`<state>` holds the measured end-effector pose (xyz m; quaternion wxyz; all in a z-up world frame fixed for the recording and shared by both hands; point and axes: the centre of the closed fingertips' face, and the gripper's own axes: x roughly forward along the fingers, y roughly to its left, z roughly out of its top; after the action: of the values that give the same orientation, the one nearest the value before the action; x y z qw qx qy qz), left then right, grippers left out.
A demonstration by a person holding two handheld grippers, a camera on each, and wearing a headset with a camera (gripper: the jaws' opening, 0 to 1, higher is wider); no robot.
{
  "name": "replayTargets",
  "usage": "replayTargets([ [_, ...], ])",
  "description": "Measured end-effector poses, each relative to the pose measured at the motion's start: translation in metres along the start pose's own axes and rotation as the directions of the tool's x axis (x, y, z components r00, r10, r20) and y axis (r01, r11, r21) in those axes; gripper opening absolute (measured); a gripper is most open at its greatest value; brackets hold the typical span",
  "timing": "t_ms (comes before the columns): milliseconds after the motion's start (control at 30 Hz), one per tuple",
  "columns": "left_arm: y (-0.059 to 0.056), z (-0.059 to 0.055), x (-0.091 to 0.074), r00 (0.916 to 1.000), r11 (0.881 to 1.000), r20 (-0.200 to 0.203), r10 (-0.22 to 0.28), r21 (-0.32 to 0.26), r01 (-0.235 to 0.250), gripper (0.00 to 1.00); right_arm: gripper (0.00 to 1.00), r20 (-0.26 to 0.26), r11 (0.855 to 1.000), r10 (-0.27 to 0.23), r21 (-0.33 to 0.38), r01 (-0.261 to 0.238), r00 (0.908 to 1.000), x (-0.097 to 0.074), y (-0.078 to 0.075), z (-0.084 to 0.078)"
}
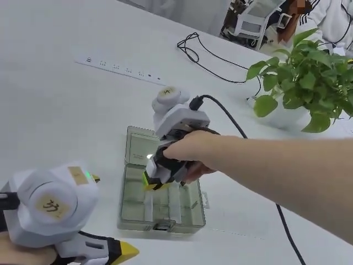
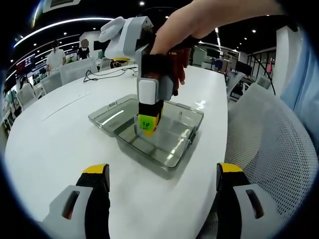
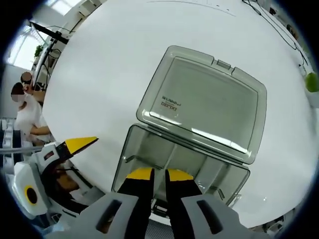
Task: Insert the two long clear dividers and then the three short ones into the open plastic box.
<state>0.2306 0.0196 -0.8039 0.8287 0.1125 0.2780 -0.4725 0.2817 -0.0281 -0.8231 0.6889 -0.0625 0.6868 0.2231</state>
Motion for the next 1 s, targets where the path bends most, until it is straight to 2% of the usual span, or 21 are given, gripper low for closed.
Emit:
replayTargets([
  [133,-0.002,-0.001,0.000,1.0000,1.000,-0.009,-0.002,0.008,0.002,0.90,0.19,0.017,1.000,0.018,-0.009,-0.018,0.9997,0.000,-0.001,-0.001],
  [200,-0.002,0.000,0.000,1.0000,1.000,-0.009,-0.001,0.008,0.002,0.90,0.24,0.042,0.999,0.042,0.003,-0.043,0.9982,-0.001,-0.001,0.001],
  [267,-0.003,0.000,0.001,0.9999,1.000,-0.012,-0.002,0.012,0.002,0.90,0.30,0.067,0.996,0.086,0.034,-0.088,0.9941,-0.002,0.003,0.002],
  [300,-0.004,0.001,0.001,0.9999,1.000,-0.014,-0.003,0.015,0.003,0.90,0.31,0.086,0.993,0.107,0.042,-0.110,0.9906,-0.004,0.005,0.004],
  [400,-0.005,0.002,0.001,0.9999,1.000,-0.016,-0.002,0.017,0.002,0.90,0.37,0.134,0.989,0.128,0.054,-0.136,0.9827,-0.009,0.006,0.008],
  [500,-0.005,0.004,0.000,0.9999,1.000,-0.016,-0.001,0.020,0.001,0.91,0.45,0.170,0.985,0.165,0.014,-0.170,0.9714,-0.014,0.012,0.010],
  [567,-0.005,0.005,0.000,0.9999,1.000,-0.016,0.001,0.020,0.000,0.91,0.53,0.192,0.983,0.177,0.018,-0.184,0.9652,-0.017,0.014,0.011],
  [600,-0.004,0.005,0.000,0.9999,1.000,-0.017,0.001,0.019,-0.001,0.91,0.56,0.212,0.981,0.188,0.002,-0.193,0.9589,-0.019,0.015,0.011],
  [633,-0.004,0.005,0.000,0.9999,1.000,-0.016,0.001,0.018,-0.001,0.91,0.60,0.217,0.980,0.190,0.010,-0.197,0.9575,-0.020,0.015,0.011],
  [667,-0.004,0.006,0.000,0.9999,1.000,-0.017,0.003,0.015,-0.003,0.91,0.63,0.245,0.978,0.205,-0.010,-0.209,0.9477,-0.020,0.017,0.014],
  [700,-0.003,0.006,-0.001,0.9998,1.000,-0.019,0.005,0.015,-0.004,0.91,0.66,0.238,0.980,0.194,-0.002,-0.199,0.9517,-0.020,0.016,0.011],
  [767,-0.003,0.007,-0.001,0.9998,1.000,-0.019,0.007,0.020,-0.006,0.91,0.72,0.248,0.978,0.206,-0.029,-0.205,0.9467,-0.020,0.017,0.009],
  [867,-0.003,0.008,-0.001,0.9998,1.000,-0.017,0.009,0.021,-0.008,0.91,0.76,0.255,0.974,0.228,-0.068,-0.218,0.9397,-0.021,0.021,0.008],
  [900,-0.003,0.008,-0.001,0.9998,1.000,-0.017,0.010,0.020,-0.010,0.91,0.78,0.274,0.969,0.248,-0.087,-0.233,0.9291,-0.022,0.024,0.011],
  [933,-0.003,0.008,-0.001,0.9998,1.000,-0.019,0.010,0.019,-0.010,0.91,0.80,0.269,0.971,0.240,-0.078,-0.227,0.9328,-0.021,0.022,0.010],
  [967,-0.003,0.008,-0.002,0.9997,1.000,-0.020,0.011,0.020,-0.010,0.91,0.82,0.271,0.970,0.242,-0.080,-0.228,0.9317,-0.022,0.023,0.010],
  [1000,-0.004,0.008,-0.002,0.9997,1.000,-0.021,0.011,0.020,-0.011,0.91,0.83,0.282,0.968,0.250,-0.091,-0.234,0.9262,-0.023,0.025,0.011],
])
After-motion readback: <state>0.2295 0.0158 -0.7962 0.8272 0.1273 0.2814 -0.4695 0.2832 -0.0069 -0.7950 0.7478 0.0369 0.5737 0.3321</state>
